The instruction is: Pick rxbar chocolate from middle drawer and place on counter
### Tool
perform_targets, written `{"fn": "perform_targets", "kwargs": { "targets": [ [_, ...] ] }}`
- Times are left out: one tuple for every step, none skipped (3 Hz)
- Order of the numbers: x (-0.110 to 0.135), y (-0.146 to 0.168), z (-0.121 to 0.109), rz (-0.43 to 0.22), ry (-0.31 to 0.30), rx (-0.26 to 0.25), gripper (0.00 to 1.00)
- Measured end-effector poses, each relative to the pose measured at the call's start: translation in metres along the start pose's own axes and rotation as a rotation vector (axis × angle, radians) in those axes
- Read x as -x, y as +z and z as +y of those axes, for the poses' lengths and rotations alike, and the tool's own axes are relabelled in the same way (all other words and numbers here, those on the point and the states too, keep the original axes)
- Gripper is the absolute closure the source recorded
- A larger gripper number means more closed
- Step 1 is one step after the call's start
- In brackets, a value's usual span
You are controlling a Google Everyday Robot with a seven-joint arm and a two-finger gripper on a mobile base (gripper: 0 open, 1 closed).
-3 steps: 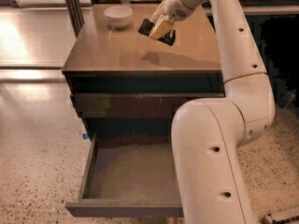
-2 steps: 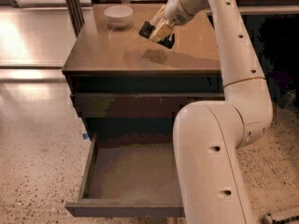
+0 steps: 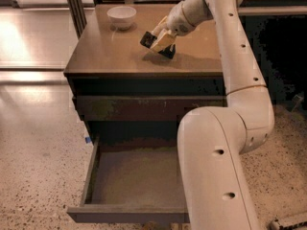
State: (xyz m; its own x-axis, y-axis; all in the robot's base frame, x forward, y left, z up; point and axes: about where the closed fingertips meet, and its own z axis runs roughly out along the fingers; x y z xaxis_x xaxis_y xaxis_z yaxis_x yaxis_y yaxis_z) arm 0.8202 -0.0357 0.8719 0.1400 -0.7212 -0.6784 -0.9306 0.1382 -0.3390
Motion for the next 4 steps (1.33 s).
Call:
{"fn": "perform_targets", "kwargs": {
  "targets": [
    [-0.0062,0.0099,0.0141,0.047,0.033,0.06,1.0],
    [-0.0102,0.0146,0.0207,0.065,0.057,0.088,1.0],
    [-0.0108,0.0156,0.0217,0.068,0.061,0.092,0.87],
    [-0.0108,0.0156,0.0217,0.067,0.061,0.092,0.63]
  ]
}}
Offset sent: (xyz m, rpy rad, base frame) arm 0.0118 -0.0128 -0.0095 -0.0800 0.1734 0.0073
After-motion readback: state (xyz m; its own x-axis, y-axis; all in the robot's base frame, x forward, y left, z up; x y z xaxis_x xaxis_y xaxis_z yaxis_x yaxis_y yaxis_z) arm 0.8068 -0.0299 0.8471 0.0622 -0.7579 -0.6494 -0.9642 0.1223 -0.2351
